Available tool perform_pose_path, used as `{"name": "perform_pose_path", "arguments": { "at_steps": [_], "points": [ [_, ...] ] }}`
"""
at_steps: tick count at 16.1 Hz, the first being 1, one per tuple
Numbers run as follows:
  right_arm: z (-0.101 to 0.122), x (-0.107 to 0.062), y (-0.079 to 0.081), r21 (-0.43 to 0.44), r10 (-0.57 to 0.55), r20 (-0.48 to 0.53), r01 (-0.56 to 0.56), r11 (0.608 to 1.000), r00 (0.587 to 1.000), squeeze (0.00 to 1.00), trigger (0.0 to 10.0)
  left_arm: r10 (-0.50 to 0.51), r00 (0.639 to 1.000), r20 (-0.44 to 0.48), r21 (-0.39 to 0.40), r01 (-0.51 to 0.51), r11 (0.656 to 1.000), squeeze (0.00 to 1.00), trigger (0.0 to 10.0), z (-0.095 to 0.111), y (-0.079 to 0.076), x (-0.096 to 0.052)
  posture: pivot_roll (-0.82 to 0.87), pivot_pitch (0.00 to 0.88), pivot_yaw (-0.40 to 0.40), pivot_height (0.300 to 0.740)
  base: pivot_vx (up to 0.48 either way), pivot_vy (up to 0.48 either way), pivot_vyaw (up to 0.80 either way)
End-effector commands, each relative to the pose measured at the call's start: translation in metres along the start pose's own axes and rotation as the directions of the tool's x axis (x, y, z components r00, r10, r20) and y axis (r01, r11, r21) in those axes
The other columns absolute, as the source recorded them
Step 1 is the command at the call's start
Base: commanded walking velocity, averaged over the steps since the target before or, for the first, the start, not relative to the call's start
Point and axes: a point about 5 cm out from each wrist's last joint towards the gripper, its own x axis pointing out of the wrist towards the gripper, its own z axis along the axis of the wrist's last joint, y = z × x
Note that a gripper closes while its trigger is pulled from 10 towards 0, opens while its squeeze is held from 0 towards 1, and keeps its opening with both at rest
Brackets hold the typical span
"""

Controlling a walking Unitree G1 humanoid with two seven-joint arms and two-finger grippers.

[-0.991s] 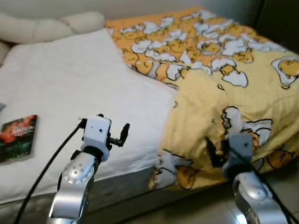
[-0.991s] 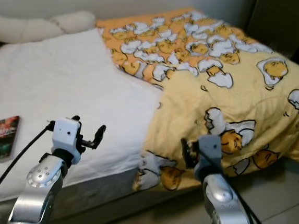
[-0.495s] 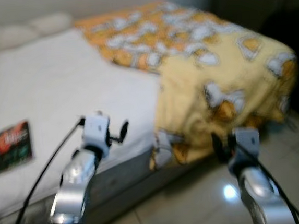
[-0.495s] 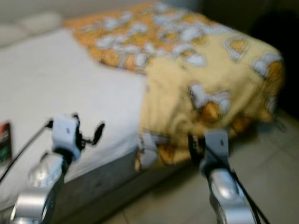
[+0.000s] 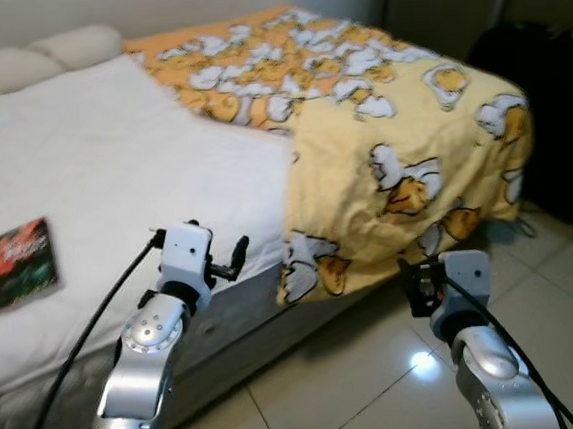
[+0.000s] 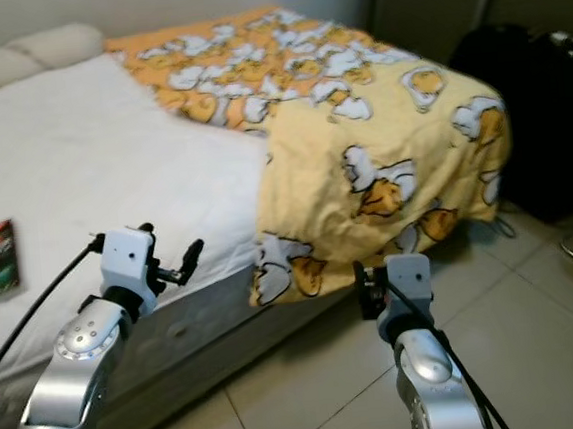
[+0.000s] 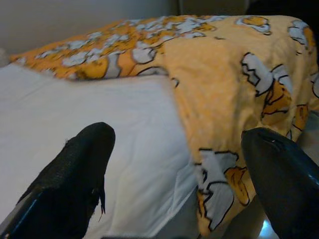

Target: Clean up the room

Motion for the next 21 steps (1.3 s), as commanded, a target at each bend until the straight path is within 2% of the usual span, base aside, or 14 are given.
{"name": "perform_pose_path", "arguments": {
  "at_steps": [1, 4, 7, 16, 21],
  "points": [
    [0.003, 0.001, -0.009, -0.012, -0.03, 0.009, 0.03, 0.999, 0.999, 0.0, 10.0, -0.023, 1.0, 0.021, 0.004, 0.023, 1.0, 0.24, 10.0, 0.006, -0.005, 0.004, -0.01, 0.0, 0.044, 0.74, 0.304, 0.0, 0.0],
    [0.001, 0.0, -0.01, -0.012, -0.039, 0.002, 0.039, 0.999, 0.999, 0.0, 10.0, -0.033, 0.999, 0.026, 0.003, 0.033, 0.999, 0.24, 10.0, 0.006, -0.007, 0.005, -0.01, 0.0, 0.045, 0.74, 0.336, 0.0, 0.0],
    [-0.001, -0.001, -0.012, -0.018, -0.042, -0.002, 0.042, 0.999, 0.999, 0.0, 10.0, -0.041, 0.999, 0.028, 0.004, 0.041, 0.999, 0.24, 10.0, 0.006, -0.009, 0.005, -0.02, 0.0, 0.042, 0.74, 0.338, 0.0, -0.76],
    [-0.003, -0.004, -0.015, -0.023, -0.041, -0.004, 0.041, 0.999, 0.999, 0.0, 10.0, -0.051, 0.998, 0.023, -0.001, 0.051, 0.999, 0.24, 10.0, 0.003, -0.013, 0.003, -0.02, 0.0, 0.039, 0.74, 0.337, 0.0, 0.0],
    [-0.004, -0.007, -0.019, -0.024, -0.06, -0.013, 0.059, 0.998, 0.998, 0.0, 10.0, -0.065, 0.998, 0.019, -0.002, 0.065, 0.998, 0.23, 10.0, 0.003, -0.014, 0.004, -0.03, 0.0, 0.047, 0.74, 0.336, 0.0, -0.77]
  ]
}}
